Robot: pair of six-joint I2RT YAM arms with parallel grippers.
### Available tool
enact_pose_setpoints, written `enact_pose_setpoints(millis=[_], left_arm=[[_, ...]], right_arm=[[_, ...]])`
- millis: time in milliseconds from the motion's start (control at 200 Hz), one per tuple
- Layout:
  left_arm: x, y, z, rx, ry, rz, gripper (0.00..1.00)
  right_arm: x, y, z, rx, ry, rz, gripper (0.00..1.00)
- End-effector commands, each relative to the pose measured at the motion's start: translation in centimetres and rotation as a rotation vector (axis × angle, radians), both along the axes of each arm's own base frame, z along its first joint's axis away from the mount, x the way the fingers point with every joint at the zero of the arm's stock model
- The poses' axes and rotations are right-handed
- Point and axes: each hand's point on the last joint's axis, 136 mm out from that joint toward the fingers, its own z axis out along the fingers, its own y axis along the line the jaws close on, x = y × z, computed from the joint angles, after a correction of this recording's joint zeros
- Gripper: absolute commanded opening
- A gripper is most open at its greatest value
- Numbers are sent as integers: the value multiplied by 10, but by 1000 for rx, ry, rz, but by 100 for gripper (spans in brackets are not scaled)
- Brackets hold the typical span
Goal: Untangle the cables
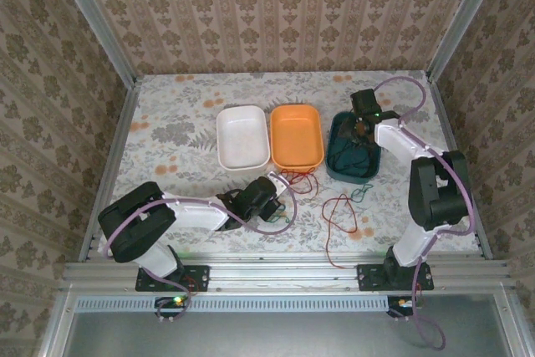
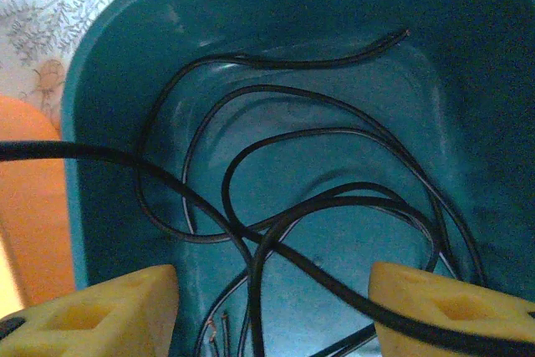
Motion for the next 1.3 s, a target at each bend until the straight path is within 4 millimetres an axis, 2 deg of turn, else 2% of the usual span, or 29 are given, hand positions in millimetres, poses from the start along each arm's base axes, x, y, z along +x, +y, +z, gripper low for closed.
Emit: enact_pose_setpoints(millis=[0, 165, 315, 335, 380, 415, 425, 440, 510, 640, 655, 725, 905, 1010, 1125, 1150, 1170, 1295], left_arm=[[2, -6, 4, -4, 4, 9, 0], [2, -8, 2, -6, 8, 3, 0], [3, -7, 2, -10, 6, 8, 0], [3, -7, 1, -9, 5, 8, 0], [3, -7, 2, -11, 4, 11, 0], [3, -7, 1, -12, 4, 11, 0], [3, -7, 2, -13, 2, 11, 0], [3, -7, 2, -13, 2, 10, 0], [3, -7, 1, -12, 2, 10, 0], [3, -7, 2, -11, 3, 10, 0], [4, -7, 1, -10, 3, 11, 0], [4, -7, 2, -9, 1, 12, 0], [4, -7, 1, -7, 5, 17, 0], [4, -8, 0, -3, 7, 11, 0], [4, -9, -1, 1, 10, 8, 0], [4, -10, -2, 1, 10, 8, 0], [5, -10, -2, 1, 10, 8, 0], [6, -10, -1, -6, 5, 11, 0]], right_arm=[[-10, -8, 30, -19, -56, -19, 65], [-29, -10, 46, -8, -91, -9, 63], [-48, -3, 58, 30, -124, 35, 65], [-51, -4, 69, 34, -152, 36, 66], [-56, -4, 75, 38, -161, 35, 75], [-59, -1, 78, 51, -169, 55, 90], [-60, -1, 78, 54, -170, 60, 98], [-61, 1, 79, 59, -170, 66, 100], [-61, 11, 79, 101, -163, 111, 100], [-72, 34, 62, 200, -24, 190, 100], [-72, 37, 52, 214, 17, 196, 100], [-81, 45, 35, 262, 121, 209, 98], [-105, 54, 14, 324, 251, 205, 95], [-118, 49, 16, 298, 276, 204, 96], [-126, 40, 29, 254, 239, 206, 94], [-126, 40, 29, 250, 232, 208, 94], [-126, 40, 39, 252, 191, 214, 93], [-114, 50, 60, 257, 70, 244, 90]])
